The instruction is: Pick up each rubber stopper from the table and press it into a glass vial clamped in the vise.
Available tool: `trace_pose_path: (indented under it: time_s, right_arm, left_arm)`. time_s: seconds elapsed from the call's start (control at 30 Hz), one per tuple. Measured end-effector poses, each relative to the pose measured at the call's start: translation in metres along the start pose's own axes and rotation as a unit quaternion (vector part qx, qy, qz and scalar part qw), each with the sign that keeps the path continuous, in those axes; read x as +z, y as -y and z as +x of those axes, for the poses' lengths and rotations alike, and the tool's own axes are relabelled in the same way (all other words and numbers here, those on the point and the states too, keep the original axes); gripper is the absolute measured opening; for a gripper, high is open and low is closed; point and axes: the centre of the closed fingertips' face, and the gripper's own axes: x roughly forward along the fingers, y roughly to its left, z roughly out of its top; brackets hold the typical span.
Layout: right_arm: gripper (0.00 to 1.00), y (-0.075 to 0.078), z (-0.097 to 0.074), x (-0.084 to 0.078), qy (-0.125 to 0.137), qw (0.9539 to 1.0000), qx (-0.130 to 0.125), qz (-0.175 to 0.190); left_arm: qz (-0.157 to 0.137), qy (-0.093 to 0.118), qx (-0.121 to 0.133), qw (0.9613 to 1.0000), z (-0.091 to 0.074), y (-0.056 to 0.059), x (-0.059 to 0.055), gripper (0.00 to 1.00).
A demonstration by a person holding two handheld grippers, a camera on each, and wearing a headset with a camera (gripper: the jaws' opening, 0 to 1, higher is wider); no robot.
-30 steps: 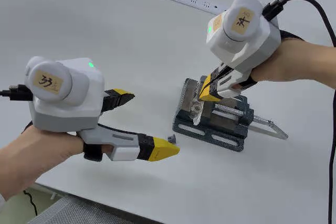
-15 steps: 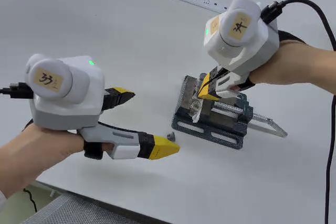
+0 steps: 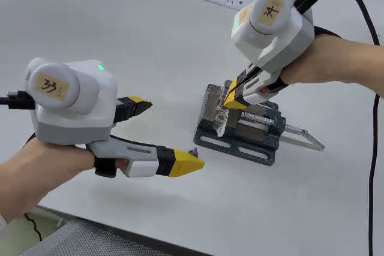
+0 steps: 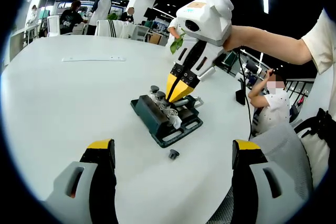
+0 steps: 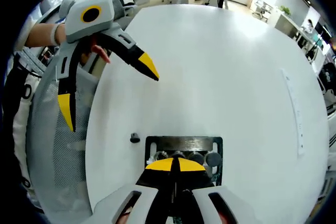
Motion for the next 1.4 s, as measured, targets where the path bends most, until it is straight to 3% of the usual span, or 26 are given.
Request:
trace_pose_path:
  time_s: [0.3,0.47,0.7,0.93,1.1,1.4]
  right_arm:
    - [0.0,-0.001,-0.001,-0.002,0.008,0.9999,-0.007,-0.01]
    - [0.07,-0.009,-0.004,-0.001,0.036,0.9993,0.003,0.012]
    - [0.19,-0.015,-0.008,-0.005,0.065,0.9974,-0.001,0.03]
    - [0.31,-0.025,-0.01,-0.008,0.088,0.9955,0.002,0.035]
    - [0.37,-0.031,-0.011,-0.006,0.118,0.9917,0.004,0.05]
    - [0.46,-0.059,-0.01,-0.006,0.167,0.9825,0.017,0.08]
  left_arm:
    - [0.001,0.0,0.001,1.0,0.0,0.0,0.002,0.92]
    - [0.002,0.0,0.001,1.0,0.0,0.0,0.002,0.92]
    - [0.004,0.001,0.0,1.0,0.0,0.001,0.005,0.92]
    - [0.009,0.001,0.002,1.0,-0.001,0.002,0.009,0.93]
    - [0.013,-0.001,0.003,0.9999,-0.004,-0.001,0.009,0.93]
    - [0.025,0.0,0.01,0.9996,-0.01,0.003,0.013,0.95]
